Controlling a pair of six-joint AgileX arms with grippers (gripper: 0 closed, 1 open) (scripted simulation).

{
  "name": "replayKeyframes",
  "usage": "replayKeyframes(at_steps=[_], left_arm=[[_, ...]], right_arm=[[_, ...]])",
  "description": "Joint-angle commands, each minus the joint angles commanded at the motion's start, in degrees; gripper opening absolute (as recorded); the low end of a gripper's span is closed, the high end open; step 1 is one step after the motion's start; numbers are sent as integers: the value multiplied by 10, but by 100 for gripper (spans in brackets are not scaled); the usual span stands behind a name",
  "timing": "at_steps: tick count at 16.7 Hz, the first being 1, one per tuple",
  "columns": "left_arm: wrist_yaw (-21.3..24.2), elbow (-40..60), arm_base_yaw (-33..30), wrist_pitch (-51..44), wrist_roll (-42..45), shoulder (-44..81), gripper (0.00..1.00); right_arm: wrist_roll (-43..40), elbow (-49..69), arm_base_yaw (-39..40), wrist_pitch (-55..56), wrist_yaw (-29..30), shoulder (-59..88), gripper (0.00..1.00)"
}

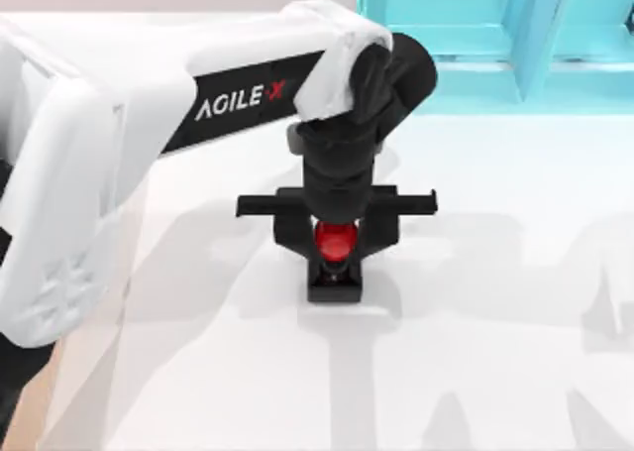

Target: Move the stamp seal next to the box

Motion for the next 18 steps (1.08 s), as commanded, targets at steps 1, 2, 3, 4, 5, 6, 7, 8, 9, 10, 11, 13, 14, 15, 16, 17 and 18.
replayKeyframes(at_steps=[1,2,3,4,5,6,7,8,9,10,11,13,14,15,16,17,18], left_arm=[[0,0,0,0,0,0,0],[0,1,0,0,0,0,0],[0,2,-1,-2,1,0,0],[1,9,-1,-10,1,-1,0],[0,21,-1,-23,0,-3,0],[0,35,-1,-39,0,-5,0],[0,50,0,-56,-1,-7,0],[0,64,0,-74,-1,-10,0],[0,76,0,-90,-1,-13,0],[0,85,-1,-100,0,-15,0],[0,89,0,-104,0,-16,0],[0,89,0,-104,0,-16,0],[0,88,0,-103,0,-13,0],[0,87,1,-103,1,-14,0],[0,81,4,-106,6,-21,0],[0,70,12,-110,15,-33,0],[0,55,22,-114,25,-50,0]], right_arm=[[0,0,0,0,0,0,100],[0,0,0,0,0,0,100],[0,0,0,0,0,0,100],[0,0,0,0,0,0,100],[0,0,0,0,0,0,100],[0,0,0,0,0,0,100],[0,0,0,0,0,0,100],[0,0,0,0,0,0,100],[0,0,0,0,0,0,100],[0,0,0,0,0,0,100],[0,0,0,0,0,0,100],[0,0,0,0,0,0,100],[0,0,0,0,0,0,100],[0,0,0,0,0,0,100],[0,0,0,0,0,0,100],[0,0,0,0,0,0,100],[0,0,0,0,0,0,100]])
